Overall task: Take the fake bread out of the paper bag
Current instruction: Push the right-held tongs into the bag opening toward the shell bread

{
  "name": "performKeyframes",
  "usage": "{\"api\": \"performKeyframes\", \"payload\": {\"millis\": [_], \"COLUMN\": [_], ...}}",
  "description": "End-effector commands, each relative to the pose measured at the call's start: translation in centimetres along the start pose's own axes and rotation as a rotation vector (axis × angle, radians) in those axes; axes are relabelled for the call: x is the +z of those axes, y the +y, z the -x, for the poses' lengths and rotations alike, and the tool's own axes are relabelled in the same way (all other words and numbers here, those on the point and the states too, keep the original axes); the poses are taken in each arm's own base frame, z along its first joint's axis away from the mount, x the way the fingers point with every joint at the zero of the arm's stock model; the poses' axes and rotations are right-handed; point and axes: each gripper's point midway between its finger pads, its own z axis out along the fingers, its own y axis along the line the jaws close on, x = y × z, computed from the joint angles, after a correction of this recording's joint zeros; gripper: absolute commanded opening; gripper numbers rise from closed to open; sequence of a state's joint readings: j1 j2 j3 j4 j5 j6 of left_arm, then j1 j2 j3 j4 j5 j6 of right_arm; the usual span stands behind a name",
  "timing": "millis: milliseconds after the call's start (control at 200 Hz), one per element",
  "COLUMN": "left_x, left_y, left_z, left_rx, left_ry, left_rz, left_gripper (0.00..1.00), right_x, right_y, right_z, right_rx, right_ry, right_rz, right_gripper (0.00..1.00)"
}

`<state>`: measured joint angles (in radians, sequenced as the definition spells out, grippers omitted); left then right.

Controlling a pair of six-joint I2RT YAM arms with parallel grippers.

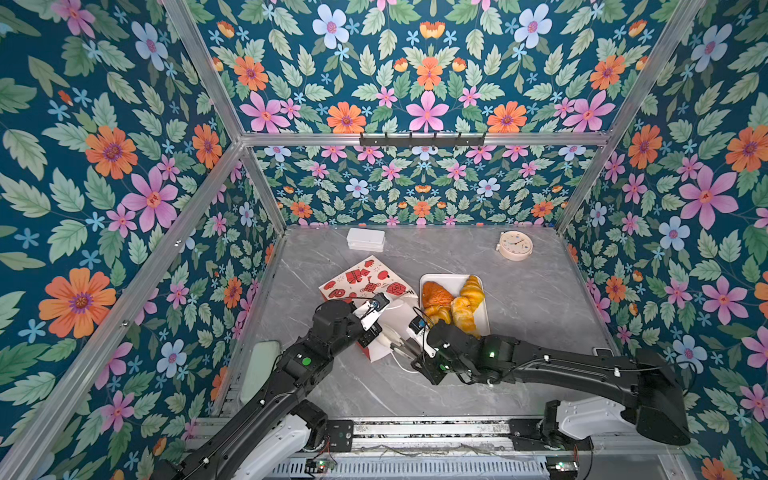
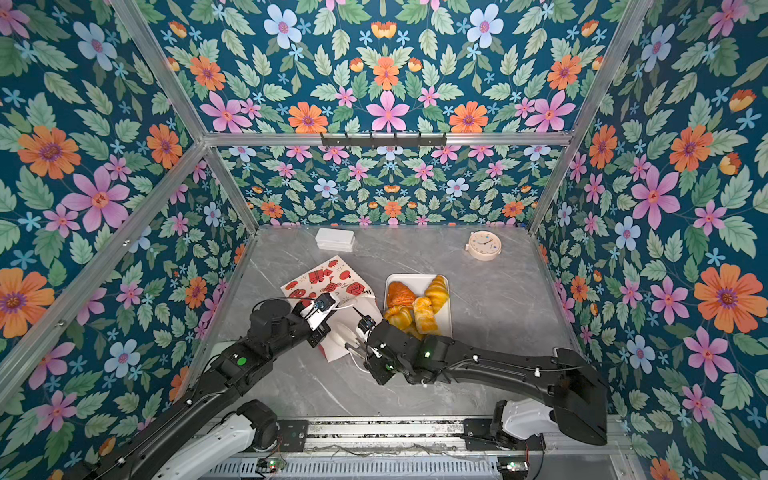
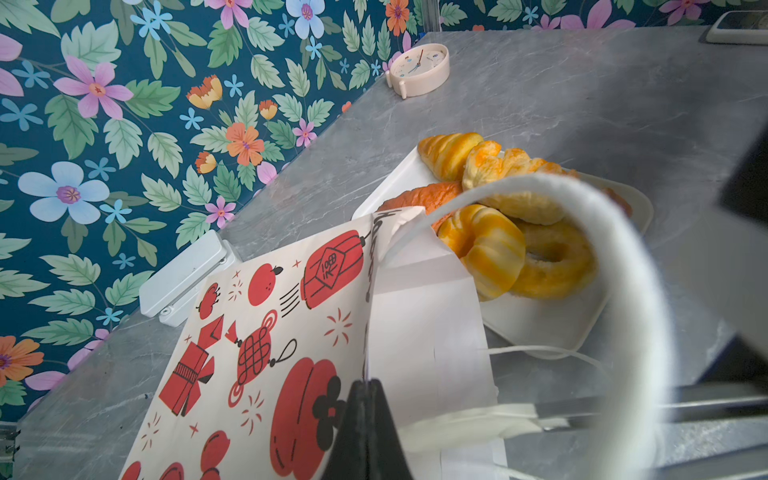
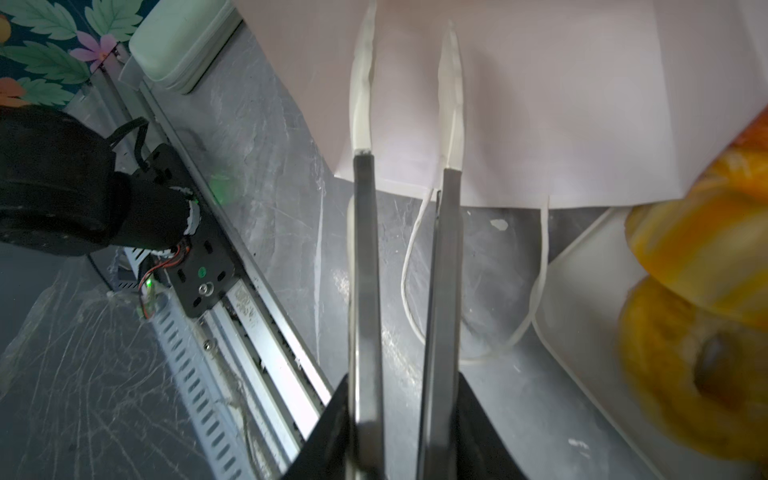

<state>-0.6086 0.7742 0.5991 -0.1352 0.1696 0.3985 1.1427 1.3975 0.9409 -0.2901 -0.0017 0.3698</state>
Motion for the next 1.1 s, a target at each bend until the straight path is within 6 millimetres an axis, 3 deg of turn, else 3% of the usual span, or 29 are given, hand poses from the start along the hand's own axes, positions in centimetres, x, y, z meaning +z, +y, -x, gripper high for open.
{"api": "performKeyframes", "payload": {"millis": [0, 265, 295, 555, 865, 1095], "left_x": [-0.1, -0.1, 0.0, -0.3, -0.2, -0.1], "left_y": [0.5, 0.8, 0.8, 1.1, 0.9, 1.0], "left_z": [1.0, 1.0, 1.0, 1.7, 1.7, 1.7], "left_rx": [0.012, 0.005, 0.005, -0.004, -0.013, -0.019], "left_ry": [-0.043, -0.048, -0.05, -0.072, -0.069, -0.076], "left_rz": [0.014, 0.013, 0.012, 0.008, -0.01, 0.0], "left_gripper": [0.0, 0.0, 0.0, 0.0, 0.0, 0.0], "right_x": [1.2, 5.5, 6.9, 9.6, 11.7, 10.8], "right_y": [0.2, 0.3, -0.1, 0.1, 0.0, -0.5], "right_z": [3.4, 6.5, 5.8, 6.4, 7.2, 7.4], "right_rx": [-0.011, -0.021, -0.008, 0.013, 0.043, 0.113], "right_ry": [-0.103, -0.137, -0.111, -0.116, -0.116, -0.157], "right_rz": [0.003, 0.036, 0.042, 0.102, 0.102, 0.126], "right_gripper": [0.38, 0.41, 0.41, 0.42, 0.42, 0.42]}}
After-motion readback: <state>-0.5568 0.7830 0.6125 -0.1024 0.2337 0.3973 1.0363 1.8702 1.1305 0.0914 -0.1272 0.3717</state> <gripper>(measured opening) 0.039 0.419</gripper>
